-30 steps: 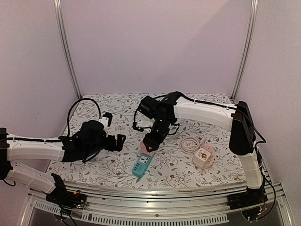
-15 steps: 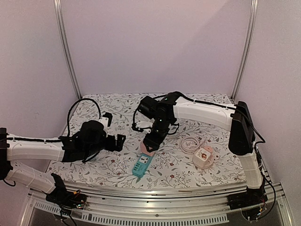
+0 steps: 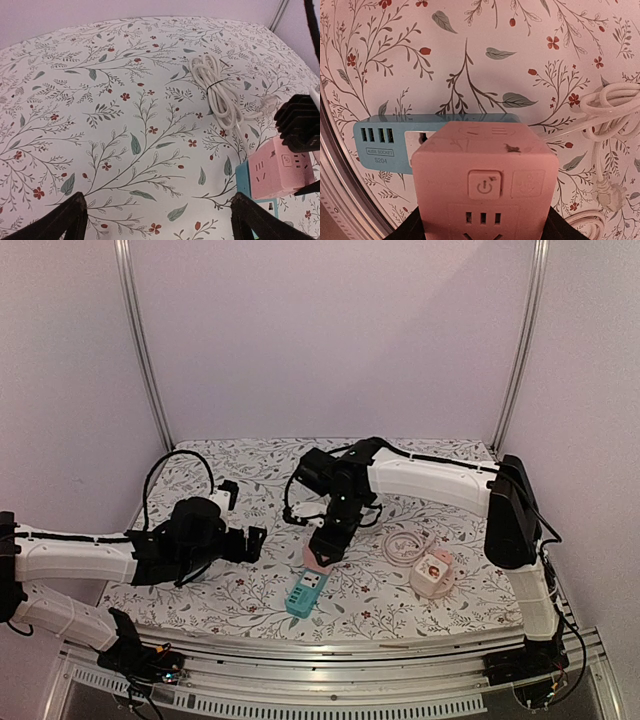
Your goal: Insert the plug
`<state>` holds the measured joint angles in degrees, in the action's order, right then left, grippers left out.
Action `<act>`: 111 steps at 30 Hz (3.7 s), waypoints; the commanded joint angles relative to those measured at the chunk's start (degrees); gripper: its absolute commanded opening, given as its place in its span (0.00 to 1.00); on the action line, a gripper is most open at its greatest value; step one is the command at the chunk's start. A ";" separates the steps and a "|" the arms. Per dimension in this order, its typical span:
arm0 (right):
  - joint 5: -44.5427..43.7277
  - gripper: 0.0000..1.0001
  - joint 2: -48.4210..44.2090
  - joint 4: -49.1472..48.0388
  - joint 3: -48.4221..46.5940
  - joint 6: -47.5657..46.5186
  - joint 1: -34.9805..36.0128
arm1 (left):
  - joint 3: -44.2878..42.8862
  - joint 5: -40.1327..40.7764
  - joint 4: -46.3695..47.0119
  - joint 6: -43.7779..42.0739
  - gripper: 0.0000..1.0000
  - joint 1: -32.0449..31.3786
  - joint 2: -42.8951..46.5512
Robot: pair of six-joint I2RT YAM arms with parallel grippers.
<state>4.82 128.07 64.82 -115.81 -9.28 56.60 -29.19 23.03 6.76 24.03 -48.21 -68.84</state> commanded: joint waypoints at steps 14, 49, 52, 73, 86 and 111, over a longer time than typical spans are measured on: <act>1.34 0.00 3.77 -1.79 2.65 2.22 -1.86 | 0.58 0.66 0.71 -0.29 0.99 0.83 0.11; -6.21 0.00 17.32 2.07 -1.12 6.94 -0.65 | -0.08 0.10 2.53 0.59 0.99 1.01 -4.69; -6.09 0.00 19.16 2.46 -1.31 7.36 -0.66 | 0.16 -0.15 2.63 0.90 0.99 1.01 -5.11; -12.83 0.00 14.64 2.52 1.25 7.37 -4.07 | 0.79 0.12 -0.17 2.49 0.99 1.01 -2.71; -14.49 0.00 3.87 0.09 12.25 6.78 -9.31 | 0.56 -1.45 0.22 2.53 0.99 1.01 -3.00; -11.88 0.00 17.45 8.70 -0.79 7.48 -11.58 | 1.63 -0.34 0.53 1.94 0.99 1.10 -3.66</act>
<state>-0.80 134.19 68.10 -121.54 -2.39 47.37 -27.99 22.35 7.81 26.57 -47.97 -71.88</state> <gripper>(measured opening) 0.619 0.992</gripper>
